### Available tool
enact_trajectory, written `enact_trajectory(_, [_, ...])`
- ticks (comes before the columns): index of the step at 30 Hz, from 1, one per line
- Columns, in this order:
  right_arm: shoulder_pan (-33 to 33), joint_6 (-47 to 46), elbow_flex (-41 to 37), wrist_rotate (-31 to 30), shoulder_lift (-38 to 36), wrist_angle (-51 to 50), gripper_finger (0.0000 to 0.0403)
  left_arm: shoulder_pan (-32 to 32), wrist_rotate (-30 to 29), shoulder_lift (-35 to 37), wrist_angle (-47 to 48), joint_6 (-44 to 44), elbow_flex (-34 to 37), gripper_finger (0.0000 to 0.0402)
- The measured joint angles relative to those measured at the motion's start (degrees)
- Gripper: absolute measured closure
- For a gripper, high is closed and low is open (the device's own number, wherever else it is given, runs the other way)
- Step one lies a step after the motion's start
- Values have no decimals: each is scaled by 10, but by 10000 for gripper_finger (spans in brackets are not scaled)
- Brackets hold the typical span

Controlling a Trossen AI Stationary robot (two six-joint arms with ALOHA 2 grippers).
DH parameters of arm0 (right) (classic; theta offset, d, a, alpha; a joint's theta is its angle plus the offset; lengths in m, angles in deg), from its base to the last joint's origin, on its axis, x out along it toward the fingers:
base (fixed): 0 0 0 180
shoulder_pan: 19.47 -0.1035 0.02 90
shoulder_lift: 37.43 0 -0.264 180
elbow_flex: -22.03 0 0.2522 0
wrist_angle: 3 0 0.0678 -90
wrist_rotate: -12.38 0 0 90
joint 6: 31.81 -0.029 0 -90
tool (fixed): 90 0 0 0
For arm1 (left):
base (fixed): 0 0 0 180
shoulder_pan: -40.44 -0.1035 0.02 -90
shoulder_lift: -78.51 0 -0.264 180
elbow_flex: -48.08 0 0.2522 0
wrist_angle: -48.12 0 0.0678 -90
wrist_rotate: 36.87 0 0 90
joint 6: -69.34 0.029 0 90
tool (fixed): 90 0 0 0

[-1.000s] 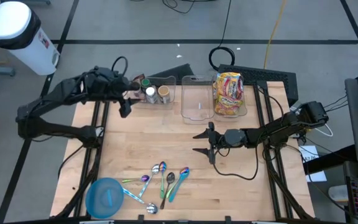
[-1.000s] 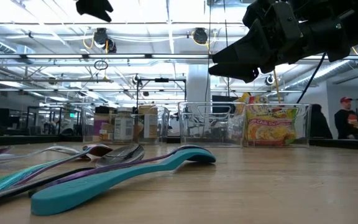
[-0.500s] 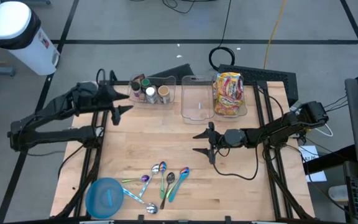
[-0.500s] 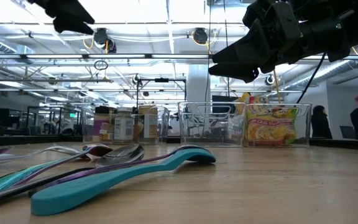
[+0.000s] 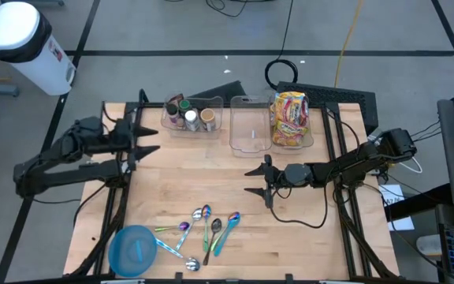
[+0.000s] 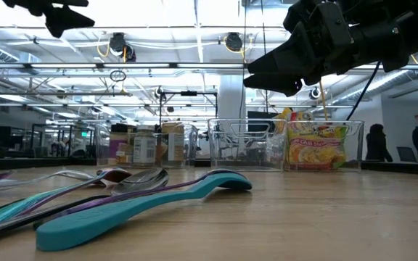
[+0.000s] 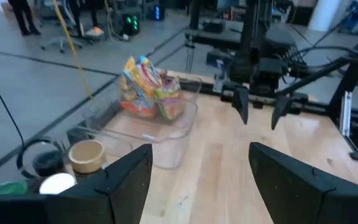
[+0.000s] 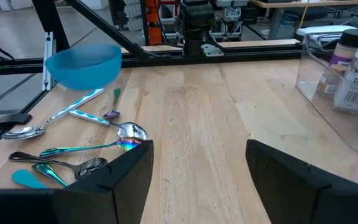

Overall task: Pick & Place Food Item
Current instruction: Put the blue spoon into the middle transparent bin

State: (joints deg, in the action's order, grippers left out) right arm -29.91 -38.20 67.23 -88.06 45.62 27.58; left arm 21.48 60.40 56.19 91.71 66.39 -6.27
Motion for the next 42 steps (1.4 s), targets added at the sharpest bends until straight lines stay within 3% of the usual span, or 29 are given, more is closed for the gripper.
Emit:
enact_trajectory(8, [0,0,0,0,0,0,156,0,6,32,-3,11,8,125])
enact_trajectory(21, [0,0,0,0,0,0,156,0,6,97,-61,2,127,148])
enact_trajectory(32, [0,0,0,0,0,0,156,0,60,155,-67,-22,180,125])
enact_trajectory(42, [0,0,0,0,0,1,156,0,63,168,-118,-49,232,119])
